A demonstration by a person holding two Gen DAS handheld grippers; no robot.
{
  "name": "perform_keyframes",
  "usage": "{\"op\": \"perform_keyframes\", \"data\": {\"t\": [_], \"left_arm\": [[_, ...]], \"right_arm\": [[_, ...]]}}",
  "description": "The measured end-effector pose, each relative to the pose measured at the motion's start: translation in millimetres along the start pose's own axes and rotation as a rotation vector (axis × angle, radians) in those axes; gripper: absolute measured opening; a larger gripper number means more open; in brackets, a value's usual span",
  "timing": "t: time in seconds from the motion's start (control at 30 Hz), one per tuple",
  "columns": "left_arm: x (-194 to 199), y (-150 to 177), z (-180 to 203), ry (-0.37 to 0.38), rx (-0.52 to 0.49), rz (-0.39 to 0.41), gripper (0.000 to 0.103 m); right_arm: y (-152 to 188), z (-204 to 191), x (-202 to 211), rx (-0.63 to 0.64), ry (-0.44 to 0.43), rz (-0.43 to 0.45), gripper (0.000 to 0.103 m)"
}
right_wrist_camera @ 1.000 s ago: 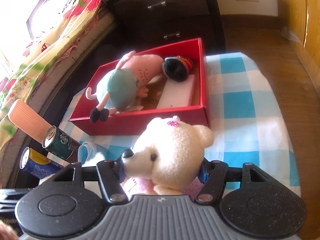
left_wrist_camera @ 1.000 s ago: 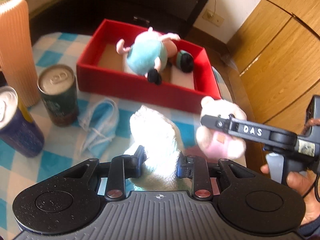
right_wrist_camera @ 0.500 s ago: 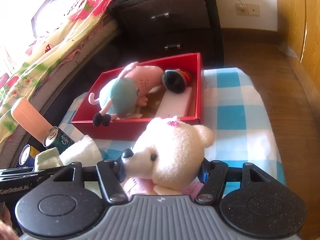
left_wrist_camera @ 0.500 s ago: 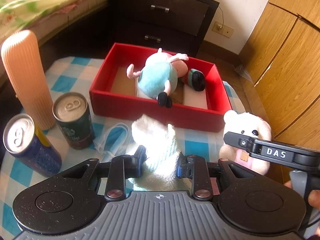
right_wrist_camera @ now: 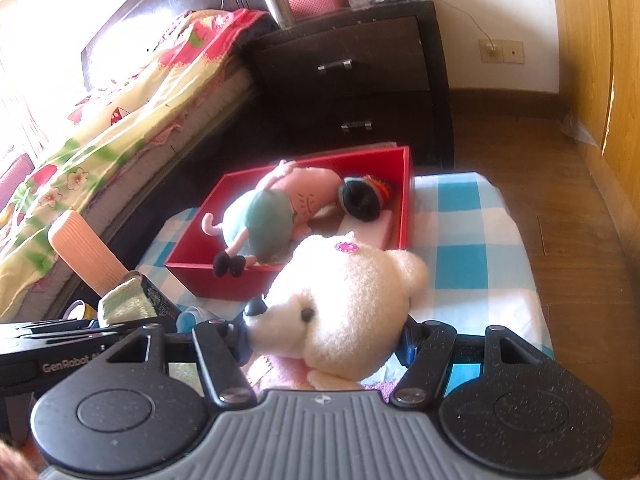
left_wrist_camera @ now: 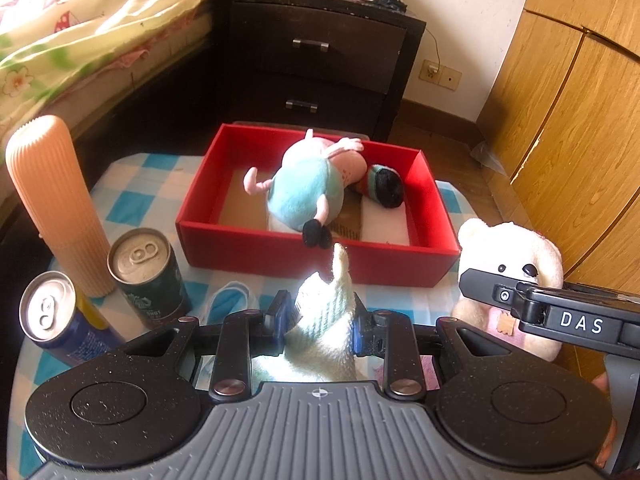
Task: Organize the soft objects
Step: 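Lift the white towel and teddy bear off the table with both grippers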
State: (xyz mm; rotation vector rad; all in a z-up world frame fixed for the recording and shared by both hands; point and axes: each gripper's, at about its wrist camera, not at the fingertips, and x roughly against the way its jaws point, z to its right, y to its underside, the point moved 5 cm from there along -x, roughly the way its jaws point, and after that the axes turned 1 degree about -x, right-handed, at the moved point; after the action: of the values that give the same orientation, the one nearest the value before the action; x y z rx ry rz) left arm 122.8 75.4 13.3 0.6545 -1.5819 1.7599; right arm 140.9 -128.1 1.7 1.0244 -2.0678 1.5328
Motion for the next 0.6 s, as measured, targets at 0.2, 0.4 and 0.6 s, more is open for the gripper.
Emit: {"op": "perform_keyframes", "data": {"t": [0.2,0.4,0.6], "left_arm": [[22.4,-17.2,3.0,0.046,0.024,0.066,0.028],[38.0,-28.9,3.4,0.075,0.046,0.119,0.028],[42.6,-37.8,1.5,0.077,0.063,0.145,0.026]], "right_arm": [[-3.8,-3.8,4.5,0.000,-0.016,0.018,0.042],[-5.1,-3.9,5.6,-0.012,-0.025,0.026,0.042],[-14.0,-11.7,16.2,-0.007,-0.043,0.074,0.042]]}}
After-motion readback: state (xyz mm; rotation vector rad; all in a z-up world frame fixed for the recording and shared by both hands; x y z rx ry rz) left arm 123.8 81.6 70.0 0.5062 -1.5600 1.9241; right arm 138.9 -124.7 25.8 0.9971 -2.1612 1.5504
